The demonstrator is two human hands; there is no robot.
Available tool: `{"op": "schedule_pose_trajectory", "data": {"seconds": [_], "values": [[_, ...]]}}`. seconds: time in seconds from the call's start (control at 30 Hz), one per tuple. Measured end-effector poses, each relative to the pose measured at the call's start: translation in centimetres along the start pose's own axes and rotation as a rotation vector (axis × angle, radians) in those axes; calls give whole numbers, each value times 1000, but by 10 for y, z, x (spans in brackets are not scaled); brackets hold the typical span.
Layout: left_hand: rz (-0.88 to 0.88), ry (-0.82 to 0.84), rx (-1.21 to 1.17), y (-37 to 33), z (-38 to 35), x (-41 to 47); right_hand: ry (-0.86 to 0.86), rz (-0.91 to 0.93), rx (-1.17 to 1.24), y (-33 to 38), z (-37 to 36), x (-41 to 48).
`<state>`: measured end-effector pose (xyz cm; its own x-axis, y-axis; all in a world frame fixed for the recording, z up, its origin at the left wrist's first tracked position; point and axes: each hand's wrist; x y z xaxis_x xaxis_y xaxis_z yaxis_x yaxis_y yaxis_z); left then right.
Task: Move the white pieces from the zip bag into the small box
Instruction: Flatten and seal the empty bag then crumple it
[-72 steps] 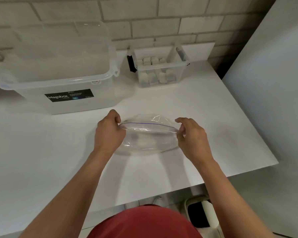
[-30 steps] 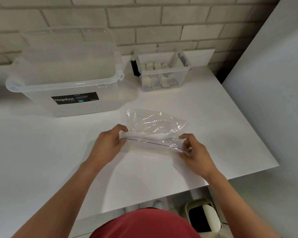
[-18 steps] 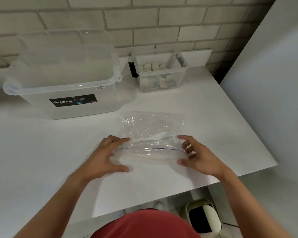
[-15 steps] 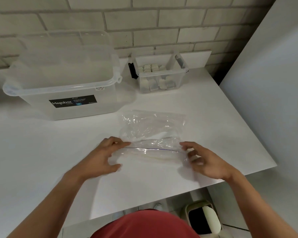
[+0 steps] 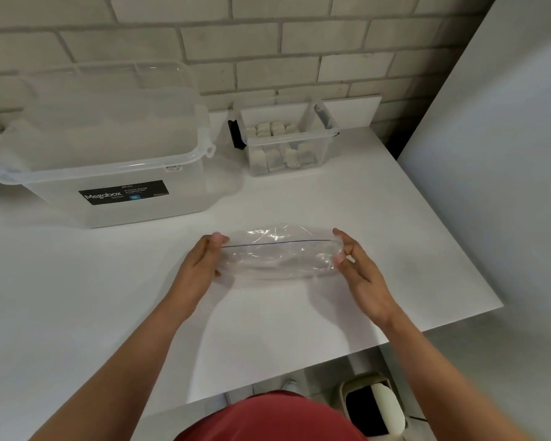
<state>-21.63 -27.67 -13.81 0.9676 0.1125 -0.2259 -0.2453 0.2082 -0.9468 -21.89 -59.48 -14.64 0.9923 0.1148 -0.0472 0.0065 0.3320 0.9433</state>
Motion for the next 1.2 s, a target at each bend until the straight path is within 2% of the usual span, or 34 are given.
{"op": "schedule_pose_trajectory", "data": {"seconds": [0.03,0.17,0.2,0.33,0.43,0.5,0.57,0.6,0.67,0.77,0.83,0.87,0.93,0.97,1.03,1.1,1.13,1.2], "values": [[38,19,-4,0,-4,0,-50,-55,79,2,-6,1],[166,60,247,1,-18,-5,-232,-130,320,8,-20,5],[194,61,188,-2,-21,-7,-264,-137,348,11,-20,6],[306,144,-371,-27,-41,-22,-308,-103,344,19,-17,5],[295,159,-601,-43,-59,-30,-305,-43,269,24,-14,1],[248,92,-703,-53,-67,-33,-340,-105,237,24,-13,1],[209,39,-758,-59,-69,-31,-398,-291,326,30,-11,-1],[187,16,-768,-61,-69,-29,-364,-393,465,35,-10,-4],[170,-6,-779,-62,-68,-25,-160,-505,743,45,-8,-12],[172,13,-735,-64,-66,-21,52,-527,832,47,-16,-21],[159,19,-700,-64,-60,-22,0,-530,859,51,-23,-20],[141,31,-684,-63,-56,-21,-92,-521,874,52,-29,-19],[97,50,-623,-58,-49,-19,-302,-466,765,54,-37,-17],[61,41,-545,-56,-47,-20,-392,-427,620,55,-41,-16],[-79,-16,-221,-58,-48,-24,-526,-324,268,60,-51,-17],[-248,-13,108,-65,-57,-33,-580,-213,15,73,-66,-20],[-314,22,193,-68,-64,-37,-587,-161,-49,79,-73,-20],[-358,160,209,-74,-80,-47,-602,-104,-89,87,-84,-22]]}}
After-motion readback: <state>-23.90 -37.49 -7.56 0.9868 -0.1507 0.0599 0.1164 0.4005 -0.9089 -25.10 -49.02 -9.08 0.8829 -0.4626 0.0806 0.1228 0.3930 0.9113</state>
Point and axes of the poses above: each hand's wrist, its own x-axis towards the middle knuckle, its own z-axis out of the back of the hand, y = z × x, and after that the axes turned 1 degree about y, right-handed
